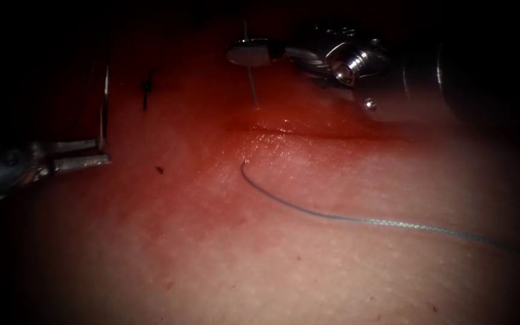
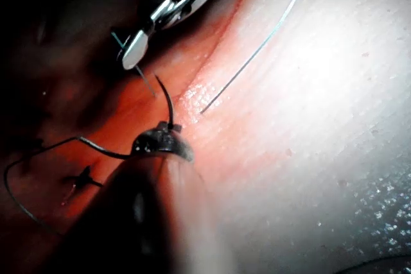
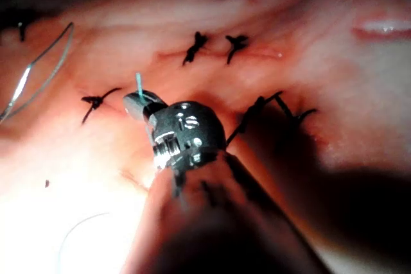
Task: Wound Closure
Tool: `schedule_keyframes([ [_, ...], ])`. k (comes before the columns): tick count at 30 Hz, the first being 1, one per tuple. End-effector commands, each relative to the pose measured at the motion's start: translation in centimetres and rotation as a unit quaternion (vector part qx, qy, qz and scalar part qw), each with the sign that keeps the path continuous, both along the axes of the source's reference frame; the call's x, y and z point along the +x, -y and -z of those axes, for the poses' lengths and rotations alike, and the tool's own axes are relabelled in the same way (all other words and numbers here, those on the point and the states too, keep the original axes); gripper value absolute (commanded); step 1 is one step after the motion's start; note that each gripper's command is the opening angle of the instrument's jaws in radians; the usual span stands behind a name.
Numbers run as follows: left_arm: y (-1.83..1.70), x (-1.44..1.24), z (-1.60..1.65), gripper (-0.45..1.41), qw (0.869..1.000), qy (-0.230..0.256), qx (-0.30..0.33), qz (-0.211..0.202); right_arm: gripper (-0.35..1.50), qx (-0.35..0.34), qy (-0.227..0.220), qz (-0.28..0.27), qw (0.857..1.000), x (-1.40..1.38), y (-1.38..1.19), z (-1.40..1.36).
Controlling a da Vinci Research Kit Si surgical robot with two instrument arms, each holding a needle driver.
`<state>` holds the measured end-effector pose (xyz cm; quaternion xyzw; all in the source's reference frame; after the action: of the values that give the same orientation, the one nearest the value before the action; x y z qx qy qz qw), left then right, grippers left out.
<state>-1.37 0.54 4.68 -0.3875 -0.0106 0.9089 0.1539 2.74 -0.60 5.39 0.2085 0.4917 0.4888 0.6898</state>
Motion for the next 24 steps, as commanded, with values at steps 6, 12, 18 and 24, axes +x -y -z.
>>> schedule_keyframes([
  [6, -0.15, 0.01, -0.21, -0.45, 0.997, -0.066, -0.047, -0.002, -0.35, -0.006, -0.001, 0.002, 1.0, 0.08, -0.05, -0.04],
  [12, -0.26, 0.12, -0.48, -0.45, 0.986, -0.131, -0.099, -0.014, -0.35, -0.017, -0.013, 0.006, 1.0, 0.09, -0.06, 0.02],
  [18, -0.29, 0.12, -0.67, 0.88, 0.985, -0.141, -0.104, -0.005, 0.15, -0.032, -0.032, 0.003, 0.999, 0.09, -0.09, 0.01],
  [24, -0.35, 0.21, -0.68, 1.28, 0.98, -0.162, -0.11, 0.016, 0.31, -0.053, -0.037, 0.008, 0.998, 0.01, -0.15, 0.06],
])
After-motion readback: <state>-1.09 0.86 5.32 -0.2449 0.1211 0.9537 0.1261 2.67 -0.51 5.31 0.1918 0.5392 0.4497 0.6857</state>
